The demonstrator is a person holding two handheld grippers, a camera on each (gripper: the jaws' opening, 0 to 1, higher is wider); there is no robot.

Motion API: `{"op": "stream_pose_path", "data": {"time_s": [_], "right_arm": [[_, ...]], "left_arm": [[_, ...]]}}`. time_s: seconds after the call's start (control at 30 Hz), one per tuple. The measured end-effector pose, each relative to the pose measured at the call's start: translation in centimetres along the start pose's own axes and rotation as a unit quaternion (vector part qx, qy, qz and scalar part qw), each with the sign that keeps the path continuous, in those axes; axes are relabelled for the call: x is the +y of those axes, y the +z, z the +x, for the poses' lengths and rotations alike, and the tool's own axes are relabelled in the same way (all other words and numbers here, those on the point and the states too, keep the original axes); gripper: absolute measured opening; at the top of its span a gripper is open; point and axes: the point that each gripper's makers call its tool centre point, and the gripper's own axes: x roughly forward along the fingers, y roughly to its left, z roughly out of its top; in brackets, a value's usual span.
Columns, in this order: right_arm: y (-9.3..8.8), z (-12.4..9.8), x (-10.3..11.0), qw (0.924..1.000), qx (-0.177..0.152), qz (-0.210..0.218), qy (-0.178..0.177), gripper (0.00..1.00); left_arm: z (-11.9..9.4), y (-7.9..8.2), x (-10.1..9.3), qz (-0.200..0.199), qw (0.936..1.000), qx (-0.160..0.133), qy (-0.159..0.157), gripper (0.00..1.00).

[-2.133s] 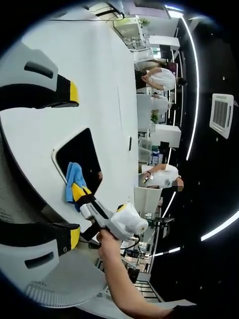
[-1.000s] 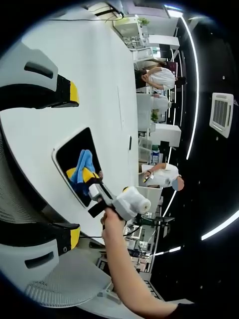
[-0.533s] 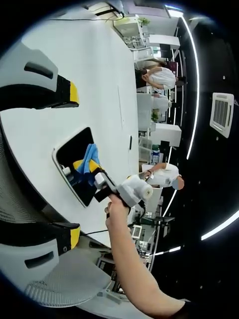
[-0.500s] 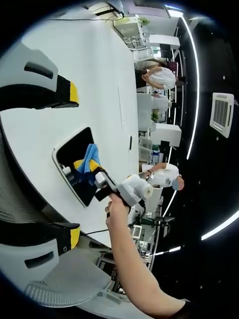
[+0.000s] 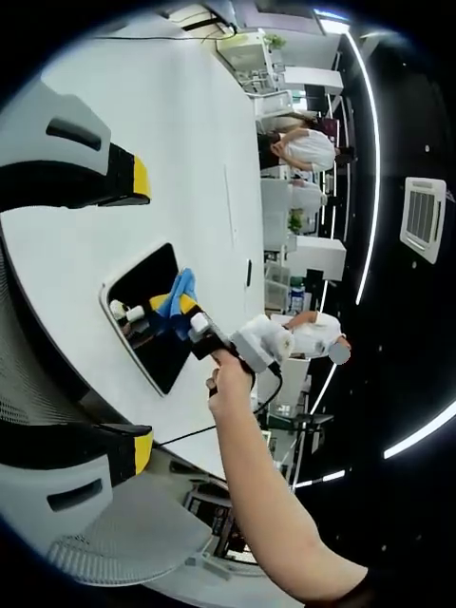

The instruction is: Wipe the mirror surface with the cleaning cloth until all visible marks leave the cleaned area.

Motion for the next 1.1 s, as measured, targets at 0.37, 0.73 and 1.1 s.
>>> {"op": "stream_pose_path", "data": {"time_s": [0.37, 0.73, 1.1], "right_arm": [[0.5, 0.5, -0.5, 0.9999, 0.010, -0.009, -0.003, 0.01], [0.7, 0.6, -0.8, 0.9999, 0.003, -0.011, -0.006, 0.01], [0.5, 0.5, -1.2, 0.9998, 0.006, -0.020, -0.005, 0.01]], "left_arm": [[0.0, 0.0, 0.0, 0.000, 1.0000, 0.001, 0.000, 0.94], [0.1, 0.0, -0.1, -0.001, 1.0000, 0.001, -0.001, 0.94], [0.1, -0.1, -0.1, -0.001, 1.0000, 0.003, -0.001, 0.94]]}}
